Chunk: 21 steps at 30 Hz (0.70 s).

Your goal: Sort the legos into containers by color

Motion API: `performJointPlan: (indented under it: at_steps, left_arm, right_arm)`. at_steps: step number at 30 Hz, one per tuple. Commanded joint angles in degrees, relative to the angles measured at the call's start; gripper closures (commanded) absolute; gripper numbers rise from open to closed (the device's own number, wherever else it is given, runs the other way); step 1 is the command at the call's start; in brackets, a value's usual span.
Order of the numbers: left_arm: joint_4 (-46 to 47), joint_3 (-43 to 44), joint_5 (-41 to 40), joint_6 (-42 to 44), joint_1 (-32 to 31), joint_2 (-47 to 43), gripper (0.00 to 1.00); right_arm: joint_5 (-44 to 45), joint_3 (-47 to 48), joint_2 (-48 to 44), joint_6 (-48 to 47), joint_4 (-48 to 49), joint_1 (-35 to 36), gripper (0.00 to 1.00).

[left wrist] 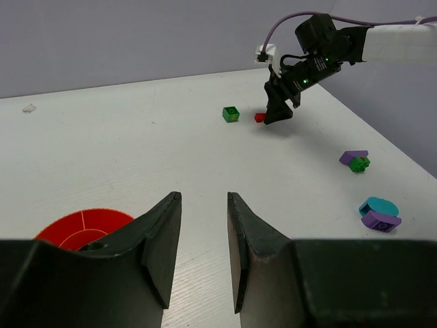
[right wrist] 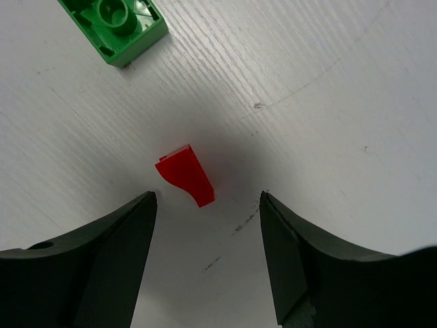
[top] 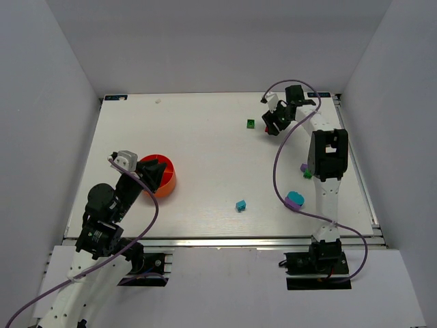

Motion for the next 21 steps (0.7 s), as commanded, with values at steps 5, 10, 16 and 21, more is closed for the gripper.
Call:
performJointPlan:
  at_steps: [5,10,16,21]
  left_arm:
    - [0.3,0.0,0.2,0.4,0.4,0.5,0.56]
    - [0.2,0.0,0.2,0.4,0.4,0.9,0.56]
    - [0.2,0.1,0.0,0.4,0.4,0.6,0.57]
    - [0.3,0.0,-0.1,0.3,0.4,-0.1,0.56]
  right_arm:
    - [-4.1,4.2,3.2,-4.3,-1.3,0.9,0.35]
    - [-5.4,5.6,4.6,-4.7,-2.3,0.9,0.40]
    - [-5.8,4.9,4.1,-4.4,-4.1,0.7,0.63]
    - [-2.9,1.1,0.4,-5.3,-4.1,1.2,0.84]
